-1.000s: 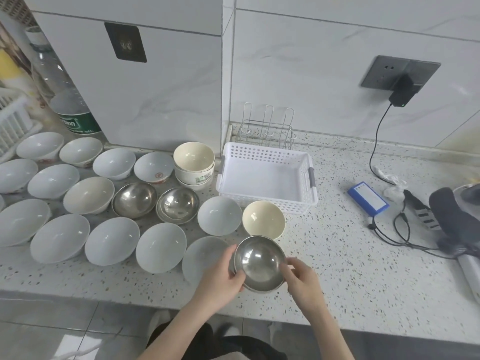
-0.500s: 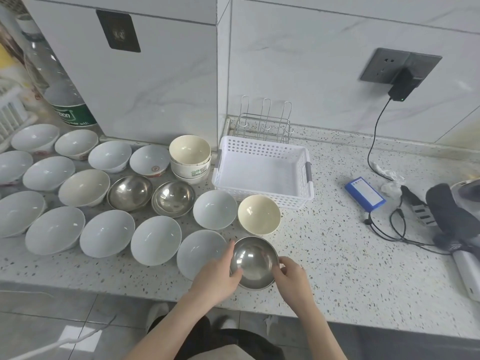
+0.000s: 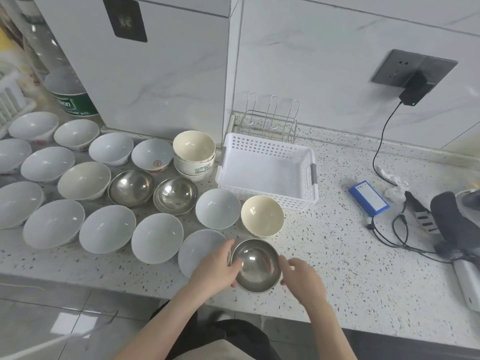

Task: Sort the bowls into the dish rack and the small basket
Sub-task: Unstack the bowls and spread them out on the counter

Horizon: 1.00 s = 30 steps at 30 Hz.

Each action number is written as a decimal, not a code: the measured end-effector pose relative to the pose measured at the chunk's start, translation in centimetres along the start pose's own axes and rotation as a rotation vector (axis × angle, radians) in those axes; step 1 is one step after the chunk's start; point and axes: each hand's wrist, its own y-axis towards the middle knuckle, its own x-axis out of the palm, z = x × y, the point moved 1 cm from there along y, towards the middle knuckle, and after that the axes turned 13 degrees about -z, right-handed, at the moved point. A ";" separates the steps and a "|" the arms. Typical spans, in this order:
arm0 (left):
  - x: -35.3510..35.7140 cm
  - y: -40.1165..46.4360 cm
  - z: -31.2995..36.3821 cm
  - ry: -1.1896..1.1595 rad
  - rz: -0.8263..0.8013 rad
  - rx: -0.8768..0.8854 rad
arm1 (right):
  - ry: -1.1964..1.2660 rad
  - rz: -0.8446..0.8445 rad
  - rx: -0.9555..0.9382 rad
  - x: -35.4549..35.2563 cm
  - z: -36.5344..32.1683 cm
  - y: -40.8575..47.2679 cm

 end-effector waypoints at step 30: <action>-31.0 11.6 -0.5 0.424 0.323 -0.017 | 0.089 0.075 -0.029 2.9 -24.6 7.4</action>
